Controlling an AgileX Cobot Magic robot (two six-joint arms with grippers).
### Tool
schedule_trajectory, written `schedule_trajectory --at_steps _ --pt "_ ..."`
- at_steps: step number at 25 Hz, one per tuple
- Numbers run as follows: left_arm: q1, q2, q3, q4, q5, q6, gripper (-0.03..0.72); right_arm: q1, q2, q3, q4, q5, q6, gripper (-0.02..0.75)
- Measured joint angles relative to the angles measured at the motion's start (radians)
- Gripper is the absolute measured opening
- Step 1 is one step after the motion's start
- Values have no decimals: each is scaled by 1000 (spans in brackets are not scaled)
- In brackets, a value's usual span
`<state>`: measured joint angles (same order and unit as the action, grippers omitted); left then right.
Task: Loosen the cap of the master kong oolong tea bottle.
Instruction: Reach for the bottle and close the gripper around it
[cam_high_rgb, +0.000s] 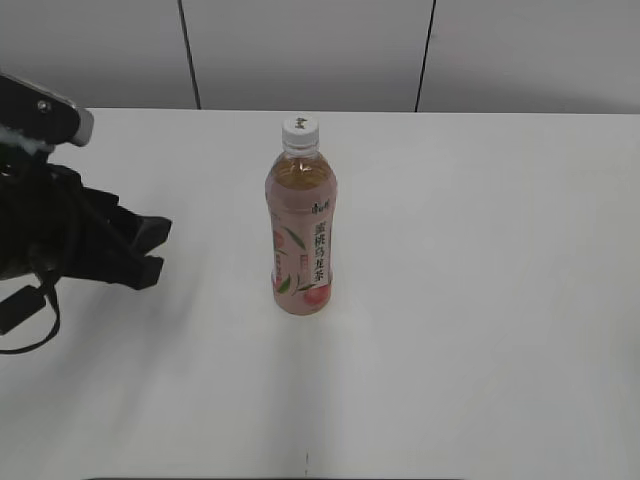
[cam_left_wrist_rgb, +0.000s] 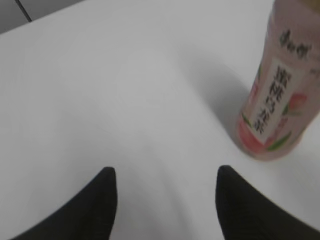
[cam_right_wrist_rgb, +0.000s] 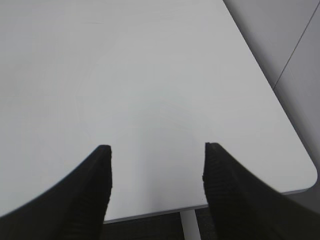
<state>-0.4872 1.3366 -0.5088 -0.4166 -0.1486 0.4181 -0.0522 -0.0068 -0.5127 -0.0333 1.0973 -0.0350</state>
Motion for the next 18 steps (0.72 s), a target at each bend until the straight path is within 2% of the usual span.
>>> schedule_trajectory --at_steps 4,8,12,18 --pt "0 -7 36 194 -144 -255 392 0 0 0 0 0 0 441" --pt "0 -8 164 380 -395 -379 392 0 0 0 1 0 0 441" --pt "0 25 262 513 -626 -412 409 0 0 0 1 0 0 441" --pt "0 177 269 679 -856 -418 465 0 0 0 1 0 0 441"
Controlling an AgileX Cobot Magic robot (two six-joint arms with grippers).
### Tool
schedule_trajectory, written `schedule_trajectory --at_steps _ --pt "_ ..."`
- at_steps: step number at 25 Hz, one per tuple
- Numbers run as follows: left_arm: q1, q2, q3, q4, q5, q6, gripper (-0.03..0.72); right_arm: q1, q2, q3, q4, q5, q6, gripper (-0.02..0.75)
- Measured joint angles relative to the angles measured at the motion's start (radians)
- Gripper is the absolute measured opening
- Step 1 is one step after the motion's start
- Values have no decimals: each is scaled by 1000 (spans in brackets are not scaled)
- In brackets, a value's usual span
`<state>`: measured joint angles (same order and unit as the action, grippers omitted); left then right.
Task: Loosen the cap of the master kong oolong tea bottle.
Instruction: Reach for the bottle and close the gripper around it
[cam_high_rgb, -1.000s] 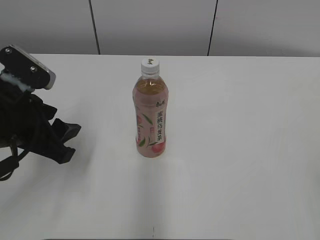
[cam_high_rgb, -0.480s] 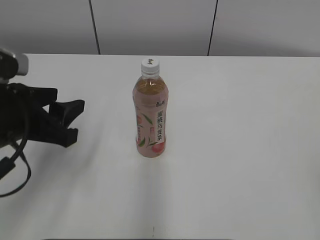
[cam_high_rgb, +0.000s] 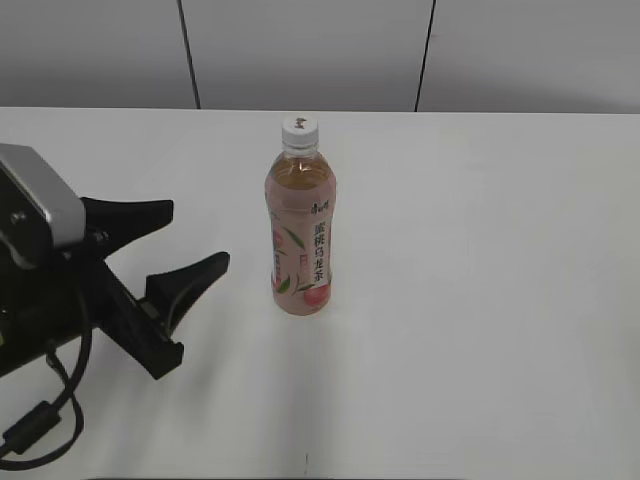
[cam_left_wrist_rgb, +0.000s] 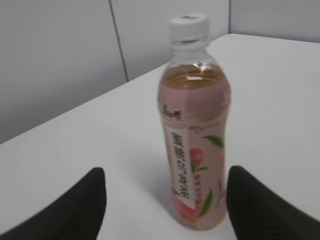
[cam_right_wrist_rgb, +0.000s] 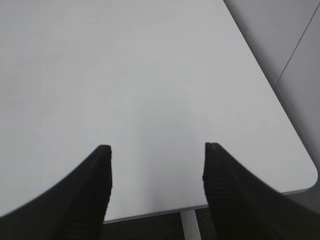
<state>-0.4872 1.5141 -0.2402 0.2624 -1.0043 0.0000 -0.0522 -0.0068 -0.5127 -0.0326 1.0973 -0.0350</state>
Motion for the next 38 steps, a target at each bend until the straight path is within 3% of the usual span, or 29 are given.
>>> schedule_trajectory --at_steps 6,11,27,38 --pt "-1 217 -11 35 -184 -28 530 0 0 0 0 0 0 441" --pt "-1 349 -71 62 -190 -99 544 0 0 0 0 0 0 441" --pt "-1 450 -317 199 -200 -155 546 0 0 0 0 0 0 441" --pt "-1 524 -449 214 -131 -213 546 0 0 0 0 0 0 441"
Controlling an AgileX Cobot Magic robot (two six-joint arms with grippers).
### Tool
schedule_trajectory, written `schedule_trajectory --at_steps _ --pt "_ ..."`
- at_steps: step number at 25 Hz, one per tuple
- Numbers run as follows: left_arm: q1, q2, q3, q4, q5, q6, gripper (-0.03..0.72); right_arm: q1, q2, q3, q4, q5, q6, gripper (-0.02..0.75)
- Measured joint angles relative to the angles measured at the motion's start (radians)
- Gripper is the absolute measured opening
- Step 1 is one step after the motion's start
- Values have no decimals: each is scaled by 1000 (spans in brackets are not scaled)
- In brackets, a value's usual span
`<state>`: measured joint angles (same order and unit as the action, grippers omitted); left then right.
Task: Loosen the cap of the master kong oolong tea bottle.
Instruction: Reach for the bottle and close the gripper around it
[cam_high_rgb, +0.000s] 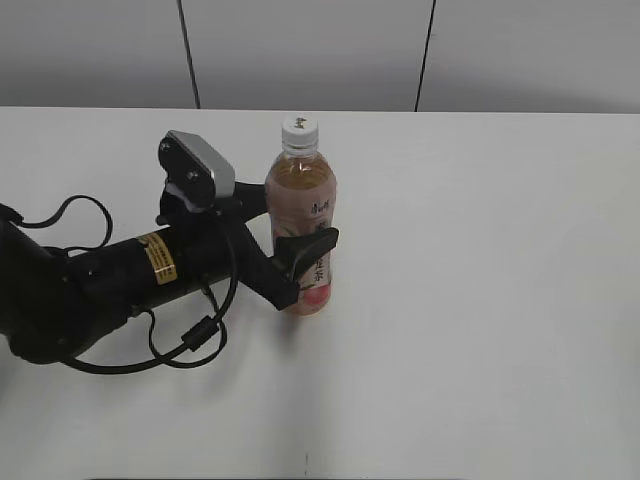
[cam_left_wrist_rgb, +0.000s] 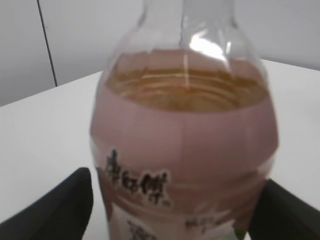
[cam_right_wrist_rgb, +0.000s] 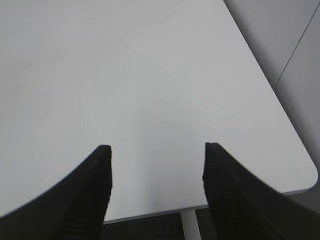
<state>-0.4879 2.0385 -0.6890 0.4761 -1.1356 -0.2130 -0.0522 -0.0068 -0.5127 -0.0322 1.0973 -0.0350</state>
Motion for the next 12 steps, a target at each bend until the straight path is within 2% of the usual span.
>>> schedule_trajectory --at_steps 2,7,12 --pt "0 5 -6 2 14 -5 531 0 0 0 0 0 0 441" --pt "-1 5 -7 12 13 -8 394 0 0 0 0 0 0 441" --pt "-1 12 -7 13 -8 -10 389 0 0 0 0 0 0 441"
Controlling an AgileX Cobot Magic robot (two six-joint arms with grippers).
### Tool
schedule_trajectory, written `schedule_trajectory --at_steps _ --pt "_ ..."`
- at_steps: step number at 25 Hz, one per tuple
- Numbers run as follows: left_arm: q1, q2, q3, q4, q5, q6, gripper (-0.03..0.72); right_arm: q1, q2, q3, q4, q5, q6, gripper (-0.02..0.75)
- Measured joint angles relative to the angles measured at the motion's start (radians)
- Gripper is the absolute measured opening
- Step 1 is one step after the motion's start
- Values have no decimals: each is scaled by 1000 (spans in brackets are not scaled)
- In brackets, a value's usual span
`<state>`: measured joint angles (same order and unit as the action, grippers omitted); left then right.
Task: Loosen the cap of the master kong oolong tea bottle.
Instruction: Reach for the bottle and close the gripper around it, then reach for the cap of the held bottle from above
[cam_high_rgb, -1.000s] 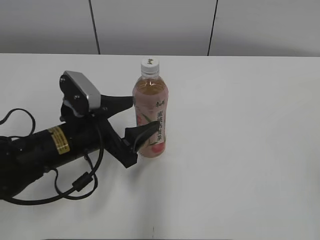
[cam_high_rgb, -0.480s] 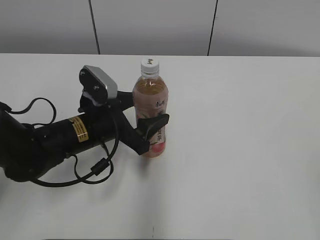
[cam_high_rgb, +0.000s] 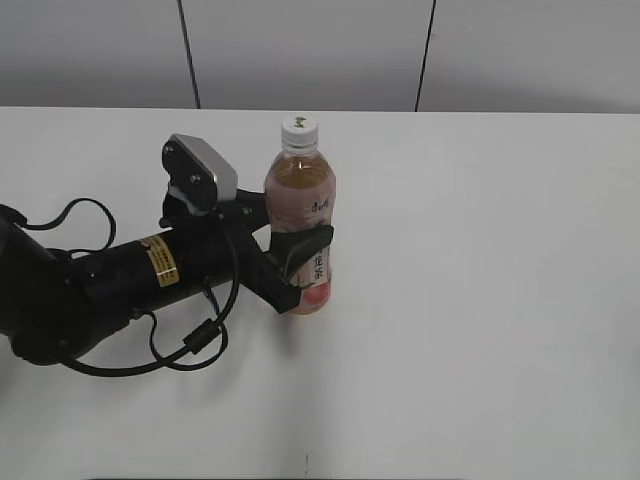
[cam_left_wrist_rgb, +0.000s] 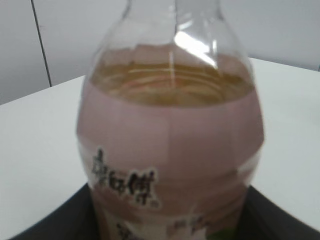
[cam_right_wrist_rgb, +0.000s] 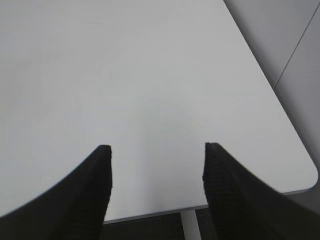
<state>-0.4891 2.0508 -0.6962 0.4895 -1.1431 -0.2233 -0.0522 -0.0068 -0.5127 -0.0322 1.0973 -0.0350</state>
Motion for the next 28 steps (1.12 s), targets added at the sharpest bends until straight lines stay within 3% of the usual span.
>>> schedule_trajectory --at_steps 8,19,28 --pt "0 -3 0 11 3 -1 389 0 0 0 0 0 0 441" --pt "0 -91 0 127 162 -1 389 0 0 -1 43 -2 0 441" --pt "0 -168 0 144 283 -1 389 0 283 -42 345 -56 -198 441"
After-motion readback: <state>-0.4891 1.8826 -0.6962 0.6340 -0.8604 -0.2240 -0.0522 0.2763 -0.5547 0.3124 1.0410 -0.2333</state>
